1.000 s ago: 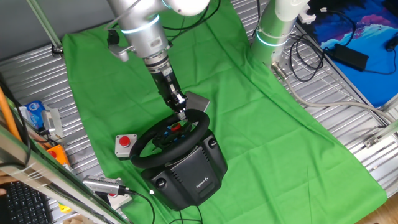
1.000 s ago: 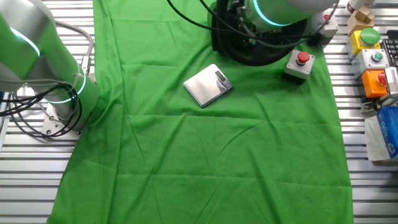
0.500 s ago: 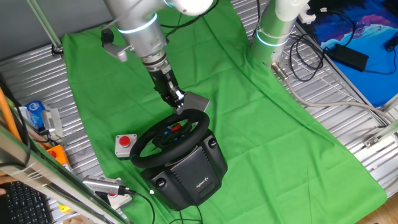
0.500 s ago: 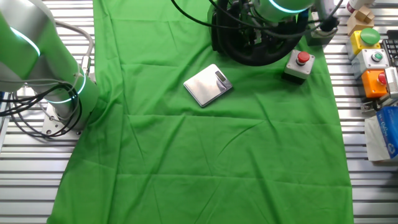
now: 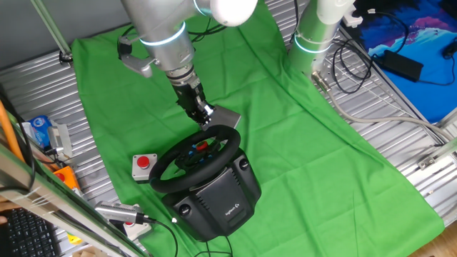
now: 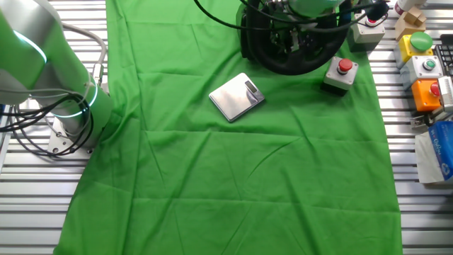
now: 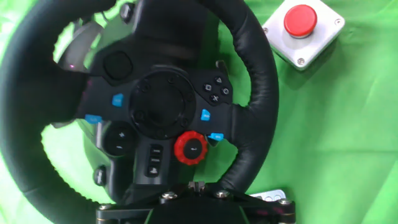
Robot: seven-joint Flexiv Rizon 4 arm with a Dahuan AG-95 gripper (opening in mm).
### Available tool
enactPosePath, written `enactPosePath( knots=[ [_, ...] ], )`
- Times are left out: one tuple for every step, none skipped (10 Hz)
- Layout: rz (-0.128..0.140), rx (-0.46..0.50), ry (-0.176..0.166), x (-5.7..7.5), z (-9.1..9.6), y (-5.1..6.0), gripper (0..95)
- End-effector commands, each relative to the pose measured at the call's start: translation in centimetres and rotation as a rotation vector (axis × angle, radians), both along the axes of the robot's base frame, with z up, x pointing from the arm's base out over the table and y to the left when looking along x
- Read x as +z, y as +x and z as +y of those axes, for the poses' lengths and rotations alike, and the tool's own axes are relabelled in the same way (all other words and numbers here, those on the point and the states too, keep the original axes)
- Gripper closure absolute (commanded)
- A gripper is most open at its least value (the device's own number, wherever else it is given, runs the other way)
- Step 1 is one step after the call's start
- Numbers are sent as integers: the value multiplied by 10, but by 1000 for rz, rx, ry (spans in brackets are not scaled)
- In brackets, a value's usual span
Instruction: Rotate the steering wheel 90 degrees clockwise
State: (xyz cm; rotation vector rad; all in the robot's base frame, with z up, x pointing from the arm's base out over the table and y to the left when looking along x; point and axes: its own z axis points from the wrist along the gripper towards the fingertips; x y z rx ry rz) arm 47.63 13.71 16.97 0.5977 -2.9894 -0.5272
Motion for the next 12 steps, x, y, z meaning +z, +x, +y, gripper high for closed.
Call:
enactPosePath(
  knots=[
    [-2,2,2,-3,0,1,950],
    [-3,3,4,-5,1,1,950],
    [-3,0,7,-8,2,0,950],
    [-4,-6,9,-9,3,-1,950],
    [-1,-19,20,-12,5,-3,950],
    [1,-27,25,-13,7,-4,950],
    [2,-38,36,-15,9,-6,950],
    [4,-47,52,-17,11,-8,950],
    [8,-58,72,-19,14,-10,950],
    [10,-68,88,-20,17,-13,950],
    [12,-75,94,-22,19,-14,950],
    [14,-81,96,-22,20,-15,950]
  ],
)
